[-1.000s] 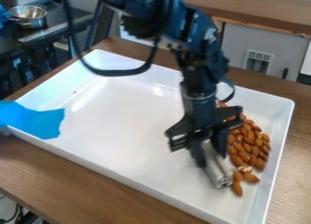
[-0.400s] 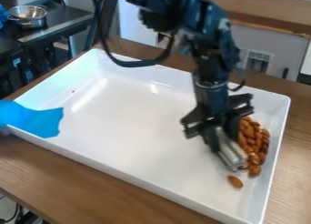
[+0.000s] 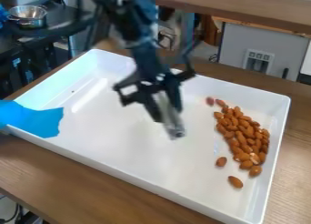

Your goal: Sweep into pile

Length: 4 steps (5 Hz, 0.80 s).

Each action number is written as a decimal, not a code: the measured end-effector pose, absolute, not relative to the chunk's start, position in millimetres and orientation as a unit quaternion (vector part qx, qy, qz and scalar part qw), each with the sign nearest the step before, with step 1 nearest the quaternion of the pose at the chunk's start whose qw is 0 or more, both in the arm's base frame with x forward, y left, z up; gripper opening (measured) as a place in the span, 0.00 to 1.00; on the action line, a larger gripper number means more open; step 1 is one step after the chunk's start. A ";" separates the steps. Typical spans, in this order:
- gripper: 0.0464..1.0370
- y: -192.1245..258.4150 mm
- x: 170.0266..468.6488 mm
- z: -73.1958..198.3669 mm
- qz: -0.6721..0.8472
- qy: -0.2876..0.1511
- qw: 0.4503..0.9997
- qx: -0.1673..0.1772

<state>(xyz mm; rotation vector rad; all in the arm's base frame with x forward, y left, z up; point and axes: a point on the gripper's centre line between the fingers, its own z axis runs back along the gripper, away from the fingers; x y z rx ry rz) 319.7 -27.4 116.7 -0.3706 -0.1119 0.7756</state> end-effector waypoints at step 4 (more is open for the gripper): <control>0.33 129.6 289.4 66.7 0.171 -0.070 0.982 -0.046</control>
